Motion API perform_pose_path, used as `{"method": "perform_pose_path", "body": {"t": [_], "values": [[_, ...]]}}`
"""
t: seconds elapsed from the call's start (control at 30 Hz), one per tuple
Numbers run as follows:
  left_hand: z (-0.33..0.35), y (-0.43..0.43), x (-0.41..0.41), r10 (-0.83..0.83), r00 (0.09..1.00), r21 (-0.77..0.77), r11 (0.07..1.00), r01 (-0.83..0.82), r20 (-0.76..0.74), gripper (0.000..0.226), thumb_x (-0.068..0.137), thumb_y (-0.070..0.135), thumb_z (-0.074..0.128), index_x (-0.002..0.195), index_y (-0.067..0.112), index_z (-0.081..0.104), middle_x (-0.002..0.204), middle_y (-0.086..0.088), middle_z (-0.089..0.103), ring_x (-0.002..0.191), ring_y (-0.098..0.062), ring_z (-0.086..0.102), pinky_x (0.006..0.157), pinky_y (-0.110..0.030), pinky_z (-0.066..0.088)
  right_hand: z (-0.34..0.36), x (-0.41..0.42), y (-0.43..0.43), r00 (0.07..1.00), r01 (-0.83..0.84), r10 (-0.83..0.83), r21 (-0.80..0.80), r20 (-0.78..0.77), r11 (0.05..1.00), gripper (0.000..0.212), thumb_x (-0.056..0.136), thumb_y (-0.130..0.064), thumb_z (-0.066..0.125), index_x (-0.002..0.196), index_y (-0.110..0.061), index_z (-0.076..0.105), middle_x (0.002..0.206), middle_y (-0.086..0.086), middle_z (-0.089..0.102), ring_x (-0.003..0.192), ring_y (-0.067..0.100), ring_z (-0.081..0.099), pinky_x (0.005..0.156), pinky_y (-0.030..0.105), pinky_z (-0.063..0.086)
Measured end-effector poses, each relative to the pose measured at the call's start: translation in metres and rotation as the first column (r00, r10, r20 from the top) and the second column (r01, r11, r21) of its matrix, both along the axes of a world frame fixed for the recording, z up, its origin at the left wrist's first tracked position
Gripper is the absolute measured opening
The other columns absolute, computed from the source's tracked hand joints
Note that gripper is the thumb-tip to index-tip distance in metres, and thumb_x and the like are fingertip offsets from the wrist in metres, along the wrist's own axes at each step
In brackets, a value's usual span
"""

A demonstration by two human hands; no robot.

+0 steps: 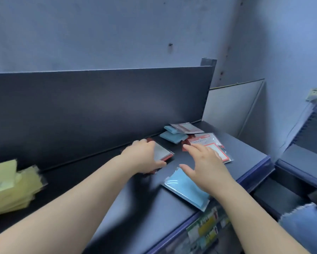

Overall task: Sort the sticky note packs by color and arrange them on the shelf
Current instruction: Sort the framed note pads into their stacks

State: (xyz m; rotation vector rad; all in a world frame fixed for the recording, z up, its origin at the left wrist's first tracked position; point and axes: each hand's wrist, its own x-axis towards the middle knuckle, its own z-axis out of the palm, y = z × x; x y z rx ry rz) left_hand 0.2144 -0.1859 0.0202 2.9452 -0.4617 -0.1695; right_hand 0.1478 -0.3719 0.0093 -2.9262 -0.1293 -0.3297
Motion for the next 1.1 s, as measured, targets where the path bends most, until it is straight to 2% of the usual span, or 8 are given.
{"method": "perform_pose_path", "body": {"t": [0.17, 0.3, 0.43, 0.53, 0.77, 0.83, 0.97, 1.1], "values": [[-0.008, -0.027, 0.012, 0.056, 0.996, 0.062, 0.997, -0.052, -0.072, 0.09, 0.077, 0.065, 0.057, 0.145, 0.015, 0.027, 0.147, -0.011, 0.034, 0.134, -0.032, 0.031, 0.107, -0.041, 0.034, -0.004, 0.007, -0.048, 0.989, 0.15, -0.149, 0.028, -0.016, 0.988, 0.056, 0.091, -0.049, 0.049, 0.141, -0.029, 0.035, 0.144, -0.006, 0.037, 0.131, 0.019, 0.034, 0.11, 0.034, 0.025], [-0.009, -0.039, 0.022, 0.136, 0.986, 0.07, 0.989, -0.13, -0.097, 0.092, 0.073, 0.062, 0.064, 0.144, 0.015, 0.029, 0.144, -0.01, 0.041, 0.13, -0.032, 0.037, 0.103, -0.039, 0.038, -0.009, 0.026, -0.081, 0.967, 0.234, -0.225, 0.066, -0.12, 0.97, 0.069, 0.087, -0.06, 0.046, 0.144, -0.027, 0.029, 0.147, 0.003, 0.031, 0.128, 0.029, 0.039, 0.107, 0.039, 0.03], [-0.013, -0.044, 0.026, 0.255, 0.963, 0.052, 0.967, -0.251, -0.089, 0.097, 0.07, 0.057, 0.07, 0.146, 0.016, 0.026, 0.142, -0.012, 0.04, 0.129, -0.033, 0.037, 0.104, -0.037, 0.037, -0.018, 0.041, -0.096, 0.954, 0.194, -0.163, 0.105, -0.251, 0.975, 0.082, 0.077, -0.069, 0.051, 0.142, -0.027, 0.026, 0.147, 0.005, 0.027, 0.126, 0.033, 0.039, 0.103, 0.041, 0.035], [-0.015, -0.046, 0.027, 0.342, 0.937, 0.018, 0.94, -0.341, -0.073, 0.096, 0.068, 0.06, 0.071, 0.144, 0.018, 0.03, 0.14, -0.012, 0.043, 0.127, -0.033, 0.04, 0.1, -0.034, 0.038, -0.024, 0.049, -0.101, 0.964, 0.129, -0.095, 0.122, -0.246, 0.984, 0.08, 0.073, -0.069, 0.055, 0.137, -0.028, 0.031, 0.144, 0.003, 0.029, 0.124, 0.031, 0.038, 0.1, 0.041, 0.036], [-0.011, -0.051, 0.015, 0.402, 0.915, -0.036, 0.915, -0.403, -0.038, 0.097, 0.068, 0.053, 0.075, 0.147, 0.02, 0.028, 0.145, -0.005, 0.042, 0.13, -0.027, 0.042, 0.102, -0.032, 0.039, -0.032, 0.049, -0.104, 0.992, 0.026, 0.005, 0.246, -0.125, 0.969, 0.076, 0.073, -0.056, 0.062, 0.138, -0.033, 0.029, 0.143, 0.0, 0.019, 0.128, 0.027, 0.03, 0.104, 0.038, 0.031], [-0.01, -0.051, 0.009, 0.401, 0.916, -0.04, 0.915, -0.402, -0.028, 0.089, 0.071, 0.047, 0.073, 0.146, 0.021, 0.032, 0.143, -0.004, 0.045, 0.126, -0.024, 0.047, 0.1, -0.031, 0.042, -0.033, 0.048, -0.105, 0.996, -0.006, 0.031, 0.29, -0.082, 0.957, 0.074, 0.073, -0.053, 0.067, 0.135, -0.033, 0.032, 0.14, 0.0, 0.022, 0.127, 0.026, 0.032, 0.101, 0.037, 0.034], [-0.012, -0.052, -0.007, 0.412, 0.91, -0.092, 0.909, -0.406, 0.057, 0.051, 0.083, 0.022, 0.055, 0.133, 0.023, 0.05, 0.132, -0.001, 0.055, 0.113, -0.023, 0.054, 0.09, -0.03, 0.046, -0.036, 0.047, -0.109, 0.997, -0.047, 0.07, 0.415, -0.042, 0.909, 0.057, 0.086, -0.037, 0.063, 0.138, -0.03, 0.04, 0.14, 0.001, 0.029, 0.125, 0.024, 0.04, 0.098, 0.035, 0.037], [-0.02, -0.04, -0.031, 0.477, 0.856, -0.272, 0.866, -0.419, 0.2, 0.055, 0.081, 0.006, 0.043, 0.126, 0.033, 0.059, 0.122, 0.009, 0.062, 0.106, -0.02, 0.058, 0.085, -0.028, 0.047, -0.037, 0.051, -0.116, 0.994, -0.086, 0.11, 0.543, -0.011, 0.835, 0.045, 0.088, -0.014, 0.058, 0.132, -0.02, 0.052, 0.135, 0.005, 0.044, 0.118, 0.024, 0.047, 0.099, 0.033, 0.036]]}}
